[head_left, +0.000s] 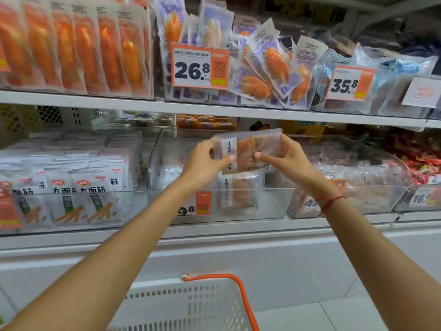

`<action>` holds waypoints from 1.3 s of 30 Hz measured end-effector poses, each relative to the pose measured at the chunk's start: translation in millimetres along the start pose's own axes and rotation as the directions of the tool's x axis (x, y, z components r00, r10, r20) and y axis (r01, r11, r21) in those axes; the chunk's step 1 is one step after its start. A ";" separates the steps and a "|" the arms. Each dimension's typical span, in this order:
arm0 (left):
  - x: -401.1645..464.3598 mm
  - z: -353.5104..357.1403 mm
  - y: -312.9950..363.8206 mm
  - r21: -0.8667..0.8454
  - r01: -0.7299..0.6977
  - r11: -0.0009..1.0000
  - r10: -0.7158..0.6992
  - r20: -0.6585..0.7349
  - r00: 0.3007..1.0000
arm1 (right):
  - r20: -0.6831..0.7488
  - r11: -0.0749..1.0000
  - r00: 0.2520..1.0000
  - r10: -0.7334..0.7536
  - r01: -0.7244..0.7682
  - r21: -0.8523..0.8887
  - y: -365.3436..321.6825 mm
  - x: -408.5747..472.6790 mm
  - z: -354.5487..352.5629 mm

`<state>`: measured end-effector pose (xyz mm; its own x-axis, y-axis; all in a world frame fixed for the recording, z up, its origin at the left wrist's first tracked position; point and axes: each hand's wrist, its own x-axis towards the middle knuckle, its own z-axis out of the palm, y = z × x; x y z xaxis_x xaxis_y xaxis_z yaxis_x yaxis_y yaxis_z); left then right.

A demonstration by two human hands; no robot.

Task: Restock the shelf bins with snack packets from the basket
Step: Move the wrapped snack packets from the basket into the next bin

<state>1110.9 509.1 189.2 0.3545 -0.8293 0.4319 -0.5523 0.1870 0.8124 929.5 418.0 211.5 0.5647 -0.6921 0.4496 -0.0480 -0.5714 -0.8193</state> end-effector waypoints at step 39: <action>23.1 0.5 -5.9 0.591 0.008 0.807 -0.270 0.357 0.894 | 0.144 0.820 0.983 0.115 -0.012 -0.572 47.4 -0.8 17.0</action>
<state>1122.0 488.6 194.2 0.1965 -0.9801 0.0267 -0.8885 -0.1665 0.4275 940.8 399.0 166.2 0.6683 -0.6825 0.2959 -0.5179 -0.7125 -0.4734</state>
